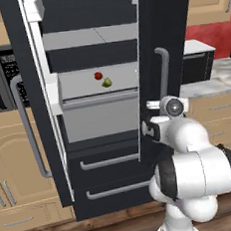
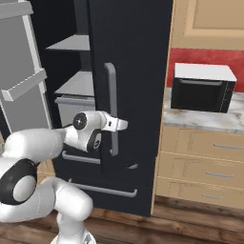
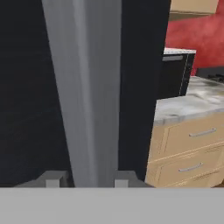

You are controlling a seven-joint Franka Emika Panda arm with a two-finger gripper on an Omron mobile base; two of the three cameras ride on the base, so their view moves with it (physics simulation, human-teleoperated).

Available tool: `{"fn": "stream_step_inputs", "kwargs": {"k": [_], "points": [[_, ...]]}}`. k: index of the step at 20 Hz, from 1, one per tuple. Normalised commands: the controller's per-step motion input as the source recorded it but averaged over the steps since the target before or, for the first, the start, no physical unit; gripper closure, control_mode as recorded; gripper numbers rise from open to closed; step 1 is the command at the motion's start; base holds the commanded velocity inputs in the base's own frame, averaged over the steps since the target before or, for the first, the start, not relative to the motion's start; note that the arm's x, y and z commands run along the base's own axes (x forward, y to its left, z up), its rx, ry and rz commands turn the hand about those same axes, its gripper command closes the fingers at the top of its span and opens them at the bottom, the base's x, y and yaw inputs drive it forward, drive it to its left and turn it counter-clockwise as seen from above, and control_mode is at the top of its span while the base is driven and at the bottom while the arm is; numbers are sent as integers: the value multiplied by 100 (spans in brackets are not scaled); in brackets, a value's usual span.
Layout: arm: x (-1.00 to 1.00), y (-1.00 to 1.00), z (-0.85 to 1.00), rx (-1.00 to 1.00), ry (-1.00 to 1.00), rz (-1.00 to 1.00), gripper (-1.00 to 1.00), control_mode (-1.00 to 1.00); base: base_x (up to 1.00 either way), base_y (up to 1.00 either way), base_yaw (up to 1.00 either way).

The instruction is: Take the lemon wedge from the fridge and place it on the plate with fish on the dining counter.

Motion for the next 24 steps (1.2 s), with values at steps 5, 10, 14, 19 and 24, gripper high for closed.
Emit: {"fn": "stream_step_inputs", "kwargs": {"k": [5, 10, 14, 19, 24], "points": [[-100, -74, 61, 9, -1, -31, -100, -100, 0, 0, 0], [-100, -20, 89, 1, -21, -21, -100, -100, 0, 0, 0], [-100, 25, 97, 0, -37, -19, -100, -100, 0, 0, 0], [-93, 66, 100, -2, -44, -11, -100, -100, 0, 0, 0], [-16, 90, 63, -7, -39, -14, -100, -100, 0, 0, 0]]}}
